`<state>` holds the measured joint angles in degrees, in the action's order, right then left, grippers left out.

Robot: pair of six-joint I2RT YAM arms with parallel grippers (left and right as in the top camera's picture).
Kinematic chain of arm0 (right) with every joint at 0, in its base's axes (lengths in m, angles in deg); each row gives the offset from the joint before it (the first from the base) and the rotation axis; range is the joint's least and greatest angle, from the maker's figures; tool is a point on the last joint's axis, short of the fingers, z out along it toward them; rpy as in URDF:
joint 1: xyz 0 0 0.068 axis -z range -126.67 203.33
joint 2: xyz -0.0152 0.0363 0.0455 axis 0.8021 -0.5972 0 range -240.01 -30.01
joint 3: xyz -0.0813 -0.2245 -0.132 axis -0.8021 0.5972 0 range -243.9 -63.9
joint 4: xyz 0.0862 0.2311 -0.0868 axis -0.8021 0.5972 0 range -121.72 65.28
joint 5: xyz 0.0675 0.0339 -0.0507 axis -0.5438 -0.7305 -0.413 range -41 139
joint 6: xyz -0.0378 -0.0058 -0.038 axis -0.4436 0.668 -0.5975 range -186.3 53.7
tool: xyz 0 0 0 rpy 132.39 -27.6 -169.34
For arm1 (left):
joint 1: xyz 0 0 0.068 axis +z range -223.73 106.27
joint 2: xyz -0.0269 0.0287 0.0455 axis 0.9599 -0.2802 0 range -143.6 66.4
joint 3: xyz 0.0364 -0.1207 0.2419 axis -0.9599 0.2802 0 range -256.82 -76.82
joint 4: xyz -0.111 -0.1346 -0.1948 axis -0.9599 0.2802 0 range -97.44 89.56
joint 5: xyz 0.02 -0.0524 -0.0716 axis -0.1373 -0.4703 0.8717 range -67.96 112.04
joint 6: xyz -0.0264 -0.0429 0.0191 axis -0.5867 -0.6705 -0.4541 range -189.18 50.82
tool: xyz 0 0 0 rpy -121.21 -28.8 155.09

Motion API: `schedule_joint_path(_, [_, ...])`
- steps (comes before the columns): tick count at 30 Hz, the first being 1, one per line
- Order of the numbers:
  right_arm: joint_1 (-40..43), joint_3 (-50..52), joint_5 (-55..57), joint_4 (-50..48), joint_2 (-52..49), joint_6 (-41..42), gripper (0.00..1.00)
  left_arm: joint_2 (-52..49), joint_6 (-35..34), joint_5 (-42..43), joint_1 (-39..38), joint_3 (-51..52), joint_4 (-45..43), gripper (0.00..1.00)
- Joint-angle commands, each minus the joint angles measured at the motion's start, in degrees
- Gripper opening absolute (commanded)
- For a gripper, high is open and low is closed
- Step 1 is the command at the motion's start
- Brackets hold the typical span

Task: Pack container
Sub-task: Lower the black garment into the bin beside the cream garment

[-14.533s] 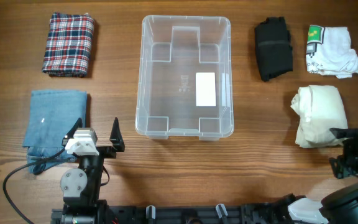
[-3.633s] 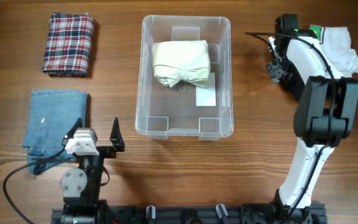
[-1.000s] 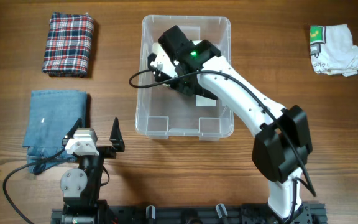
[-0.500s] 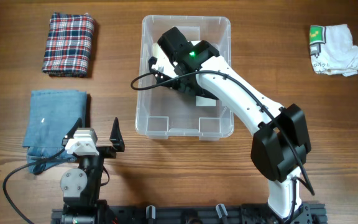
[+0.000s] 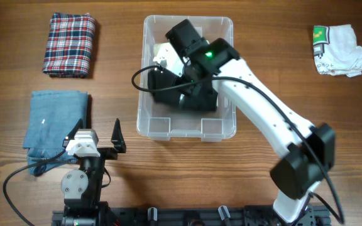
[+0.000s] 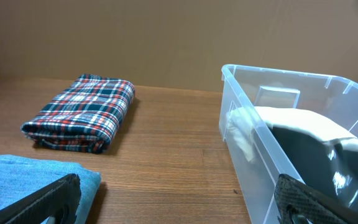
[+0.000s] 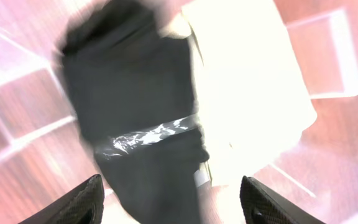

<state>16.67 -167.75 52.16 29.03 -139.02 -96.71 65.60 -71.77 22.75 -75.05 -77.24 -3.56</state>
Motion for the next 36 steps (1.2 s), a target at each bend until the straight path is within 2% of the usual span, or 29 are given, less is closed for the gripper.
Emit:
schedule_joint_path(1, [-0.1,-0.4,-4.5,-0.5,3.3,4.0,0.71,0.4,0.9,-0.3,0.3,0.1,0.3,1.00])
schedule_joint_path(6, [0.0,-0.3,-4.5,-2.1,2.5,9.2,0.70,0.4,0.9,-0.3,0.3,0.1,0.3,1.00])
schedule_joint_path(13, [0.4,1.4,-3.2,-4.1,-1.7,13.9,0.56,0.4,0.9,-0.3,0.3,0.1,0.3,1.00])
schedule_joint_path(16, [1.4,1.6,-2.5,-4.2,-4.0,17.6,0.46,0.4,0.9,-0.3,0.3,0.1,0.3,1.00])
schedule_joint_path(21, [3.7,1.6,-0.8,-2.3,-6.9,25.7,0.12,0.4,0.9,-0.3,0.3,0.1,0.3,1.00])
schedule_joint_path(24, [4.5,1.6,1.0,1.3,-7.2,31.4,0.04,0.4,0.9,-0.3,0.3,0.1,0.3,1.00])
schedule_joint_path(29, [4.5,1.9,2.2,3.8,-7.3,36.7,0.04,0.4,0.9,-0.3,0.3,0.1,0.3,1.00])
schedule_joint_path(36, [4.7,4.9,-0.2,3.7,-7.8,38.2,0.04,0.4,0.9,-0.3,0.3,0.1,0.3,1.00])
